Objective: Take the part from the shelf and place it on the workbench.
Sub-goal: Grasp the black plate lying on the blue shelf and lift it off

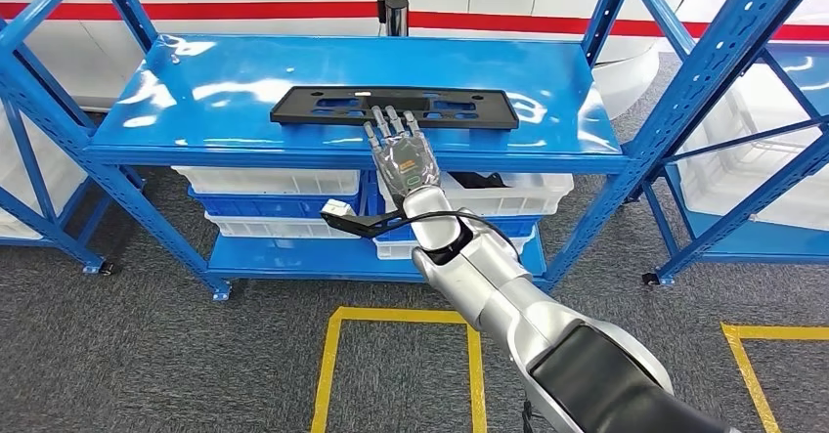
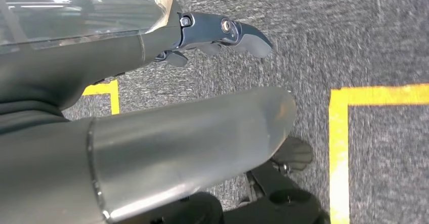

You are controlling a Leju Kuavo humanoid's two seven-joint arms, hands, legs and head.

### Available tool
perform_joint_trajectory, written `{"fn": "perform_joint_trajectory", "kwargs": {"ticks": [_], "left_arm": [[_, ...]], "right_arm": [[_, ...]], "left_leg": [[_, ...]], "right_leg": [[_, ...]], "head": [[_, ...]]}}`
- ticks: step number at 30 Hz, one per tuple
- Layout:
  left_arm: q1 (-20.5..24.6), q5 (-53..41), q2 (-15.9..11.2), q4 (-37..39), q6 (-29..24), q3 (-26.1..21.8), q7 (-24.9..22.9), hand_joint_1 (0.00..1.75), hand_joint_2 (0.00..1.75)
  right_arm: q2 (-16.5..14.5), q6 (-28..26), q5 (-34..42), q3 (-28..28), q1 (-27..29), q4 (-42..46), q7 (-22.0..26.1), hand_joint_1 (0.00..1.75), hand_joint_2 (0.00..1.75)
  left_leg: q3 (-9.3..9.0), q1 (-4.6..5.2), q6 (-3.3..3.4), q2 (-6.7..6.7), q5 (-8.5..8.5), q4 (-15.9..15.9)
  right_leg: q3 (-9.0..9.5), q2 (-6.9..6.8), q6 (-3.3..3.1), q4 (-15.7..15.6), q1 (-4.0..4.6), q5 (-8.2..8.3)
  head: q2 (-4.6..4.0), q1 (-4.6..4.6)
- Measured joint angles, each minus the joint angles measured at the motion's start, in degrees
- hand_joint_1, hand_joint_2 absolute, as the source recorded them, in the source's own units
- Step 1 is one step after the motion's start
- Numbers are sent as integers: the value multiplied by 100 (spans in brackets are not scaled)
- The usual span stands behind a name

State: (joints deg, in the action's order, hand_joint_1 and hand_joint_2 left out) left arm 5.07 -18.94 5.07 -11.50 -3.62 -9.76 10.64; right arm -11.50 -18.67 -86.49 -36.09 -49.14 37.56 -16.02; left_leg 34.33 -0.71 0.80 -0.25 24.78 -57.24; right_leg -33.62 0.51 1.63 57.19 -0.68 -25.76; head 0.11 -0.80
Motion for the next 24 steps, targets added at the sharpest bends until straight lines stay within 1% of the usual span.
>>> {"fn": "perform_joint_trajectory", "kwargs": {"ticks": [1,2,4,5,6,7,8,9,10,11,12,13,15,16,17,18,19,20,21,22,23,24], "left_arm": [[2,-8,3,0,-4,-2,0,0,0],[6,-14,6,0,-8,-4,0,0,0],[12,-20,8,0,-13,-9,0,0,0],[12,-22,12,0,-14,-12,0,0,0],[11,-23,16,0,-14,-15,0,0,0],[10,-26,21,0,-14,-17,0,0,0],[10,-26,26,0,-14,-19,0,0,0],[12,-28,30,0,-15,-20,0,0,0],[15,-30,32,0,-15,-21,0,0,0],[18,-32,33,0,-16,-21,0,0,0],[20,-33,34,0,-19,-22,0,0,0],[22,-34,35,0,-21,-22,0,0,0],[27,-42,34,-2,-32,-22,-1,0,0],[30,-52,34,-3,-39,-22,-1,0,0],[34,-63,33,-4,-45,-22,-2,0,0],[35,-73,34,-4,-50,-22,-2,0,0],[35,-81,35,-4,-51,-21,-2,0,0],[34,-85,35,-4,-51,-21,-2,0,0],[32,-86,34,-4,-51,-21,-2,0,0],[30,-86,33,-4,-51,-21,-3,0,0],[30,-86,31,-4,-51,-22,-3,0,0],[31,-87,28,-4,-51,-22,-3,0,0]], "right_arm": [[1,-9,-1,12,-3,7,-1,0,175],[3,-20,-2,23,-3,14,-1,0,175],[16,-37,-3,37,15,20,-1,0,175],[27,-40,-4,40,35,20,-1,0,175],[38,-42,-4,42,57,20,-1,0,175],[46,-44,-4,45,74,20,1,0,175],[50,-48,-4,49,84,21,3,0,175],[51,-51,-4,54,86,26,7,0,175],[50,-54,-4,59,83,30,12,0,175],[49,-56,-4,63,81,33,20,0,175],[50,-56,-4,66,83,36,27,0,175],[50,-57,-4,67,85,36,33,0,175],[47,-70,-4,67,85,40,16,0,175],[42,-84,-4,66,79,43,-7,0,175],[35,-98,-4,64,73,46,-36,0,175],[30,-108,-4,62,71,49,-59,0,175],[27,-115,-4,61,72,49,-73,0,175],[27,-115,-4,60,80,49,-78,0,175],[27,-115,-4,59,91,49,-79,0,175],[28,-115,-4,58,101,49,-79,0,175],[28,-116,-4,58,107,50,-79,0,175],[26,-116,-4,57,109,50,-79,0,175]], "left_leg": [[-19,-2,47,3,-10,21],[-37,-6,87,7,-16,41],[-44,4,135,9,-5,44],[-48,9,143,5,1,43],[-54,12,147,-1,8,41],[-65,15,145,-9,17,40],[-81,16,137,-17,29,38],[-98,16,120,-24,45,35],[-109,32,94,-29,69,21],[-115,42,67,-31,91,11],[-117,47,38,-32,110,4],[-117,46,8,-30,124,0],[-113,15,-56,-22,158,-16],[-73,5,-88,-15,220,-109],[23,-4,-118,-9,336,-319],[190,-13,-145,-3,494,-651],[397,-21,-168,1,662,-1047],[610,-30,-186,3,783,-1412],[766,-36,-196,4,821,-1641],[800,-41,-194,6,716,-1611],[714,-44,-182,7,515,-1358],[530,-45,-162,10,266,-941]], "right_leg": [[-65,-5,11,131,-1,-71],[-200,-10,2,395,0,-193],[-630,-14,-35,1226,-4,-506],[-832,-13,-33,1592,-2,-611],[-940,-13,-10,1760,0,-625],[-917,-14,30,1667,0,-540],[-776,-16,73,1344,-3,-382],[-560,-24,108,884,-6,-192],[-354,-32,112,465,-7,-32],[-210,-39,92,173,-9,72],[-136,-43,51,27,-2,119],[-122,-40,2,5,10,123],[-101,-30,-81,-10,-5,126],[-78,-26,-120,-23,-22,124],[-50,-24,-157,-36,-43,122],[-28,-24,-187,-39,-48,110],[-16,-26,-213,-38,-45,98],[-9,-25,-226,-38,-39,89],[-5,-24,-233,-37,-34,81],[6,-18,-231,-36,-31,71],[25,-11,-224,-35,-29,58],[50,-4,-209,-35,-29,41]], "head": [[0,-4],[0,-8],[0,-15],[0,-15],[0,-15],[0,-15],[0,-15],[0,-16],[0,-15],[0,-14],[0,-13],[0,-10],[0,-10],[0,-6],[0,-1],[0,4],[0,10],[0,10],[0,10],[0,10],[0,11],[0,11]]}}
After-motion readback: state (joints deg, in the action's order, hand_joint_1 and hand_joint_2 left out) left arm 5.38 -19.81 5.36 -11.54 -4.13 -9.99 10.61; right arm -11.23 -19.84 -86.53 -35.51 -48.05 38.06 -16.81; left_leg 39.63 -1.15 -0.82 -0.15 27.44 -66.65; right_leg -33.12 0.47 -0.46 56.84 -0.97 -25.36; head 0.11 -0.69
